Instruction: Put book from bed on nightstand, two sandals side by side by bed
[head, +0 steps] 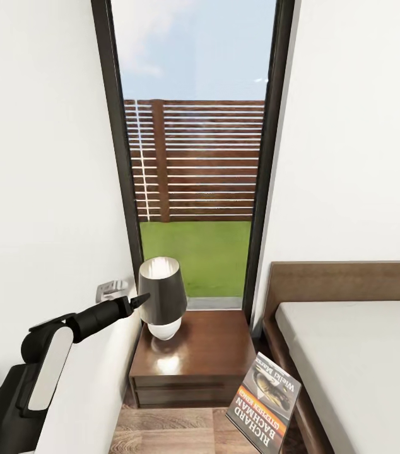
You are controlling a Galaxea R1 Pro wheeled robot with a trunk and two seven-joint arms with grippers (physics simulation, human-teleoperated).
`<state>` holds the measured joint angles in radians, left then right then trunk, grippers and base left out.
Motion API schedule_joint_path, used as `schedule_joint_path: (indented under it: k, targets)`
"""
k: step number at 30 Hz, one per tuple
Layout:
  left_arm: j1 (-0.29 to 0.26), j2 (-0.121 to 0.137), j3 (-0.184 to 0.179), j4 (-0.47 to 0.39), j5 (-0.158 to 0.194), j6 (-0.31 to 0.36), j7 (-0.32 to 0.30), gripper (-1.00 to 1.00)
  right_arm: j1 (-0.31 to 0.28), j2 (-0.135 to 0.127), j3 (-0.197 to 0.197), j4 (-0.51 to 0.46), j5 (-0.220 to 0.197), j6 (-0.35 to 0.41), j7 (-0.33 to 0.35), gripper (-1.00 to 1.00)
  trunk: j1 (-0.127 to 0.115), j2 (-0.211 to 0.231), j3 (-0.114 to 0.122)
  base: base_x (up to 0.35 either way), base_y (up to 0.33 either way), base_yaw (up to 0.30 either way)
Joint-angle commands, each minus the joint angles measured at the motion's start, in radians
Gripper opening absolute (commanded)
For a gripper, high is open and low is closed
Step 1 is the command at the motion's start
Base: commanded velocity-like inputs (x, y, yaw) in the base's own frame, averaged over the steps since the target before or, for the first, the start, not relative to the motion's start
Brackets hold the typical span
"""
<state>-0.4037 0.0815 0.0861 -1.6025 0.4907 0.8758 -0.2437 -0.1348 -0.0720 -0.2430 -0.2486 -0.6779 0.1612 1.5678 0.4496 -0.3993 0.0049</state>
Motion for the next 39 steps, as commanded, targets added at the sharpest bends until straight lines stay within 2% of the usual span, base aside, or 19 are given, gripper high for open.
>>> schedule_joint_path:
  k: [1, 20, 27, 34, 35, 37, 38, 39]
  targets:
    - [0.000, 0.000, 0.002, 0.000, -0.004, 0.005, -0.007, 1.00, 0.000, 0.000, 0.004, 0.001, -0.006, 0.011, 0.003, -1.00, 0.000, -0.001, 0.000, 0.000, 0.000, 0.000]
    - [0.000, 0.000, 0.001, -0.002, -0.004, 0.005, -0.007, 1.00, 0.000, 0.000, 0.006, 0.000, -0.005, 0.009, 0.003, -1.00, 0.000, -0.001, 0.000, 0.000, 0.000, 0.000]
    - [-0.039, -0.040, -0.006, 0.037, 0.037, 0.045, 0.028, 1.00, -0.006, -0.040, 0.027, -0.016, 0.017, -0.029, -0.032, -1.00, 0.000, -0.001, 0.000, 0.000, 0.000, 0.000]
    - [-0.078, -0.074, -0.003, 0.077, 0.051, 0.084, 0.067, 1.00, -0.027, -0.080, 0.048, -0.021, 0.058, -0.064, -0.073, -1.00, 0.000, -0.001, 0.000, 0.000, 0.000, 0.000]
    - [-0.564, -0.076, -0.003, 0.083, 0.051, 0.171, 0.185, 1.00, -0.033, -0.122, 0.049, -0.021, 0.142, -0.065, -0.603, -1.00, 0.000, -0.001, 0.000, 0.000, 0.000, 0.000]
    - [-0.589, -0.077, -0.003, 0.079, 0.051, 0.167, 0.213, 1.00, -0.044, -0.126, 0.052, -0.021, 0.157, -0.066, -0.669, -1.00, 0.000, -0.001, 0.000, 0.000, 0.000, 0.000]
    - [-0.618, -0.078, -0.003, 0.078, 0.051, 0.155, 0.248, 1.00, -0.054, -0.130, 0.054, -0.023, 0.167, -0.067, -0.735, -1.00, 0.000, -0.001, 0.000, 0.000, 0.000, 0.000]
    - [-0.632, -0.079, -0.003, 0.078, 0.051, 0.150, 0.270, 1.00, -0.059, -0.132, 0.054, -0.025, 0.171, -0.068, -0.767, -1.00, 0.000, -0.001, 0.000, 0.000, 0.000, 0.000]
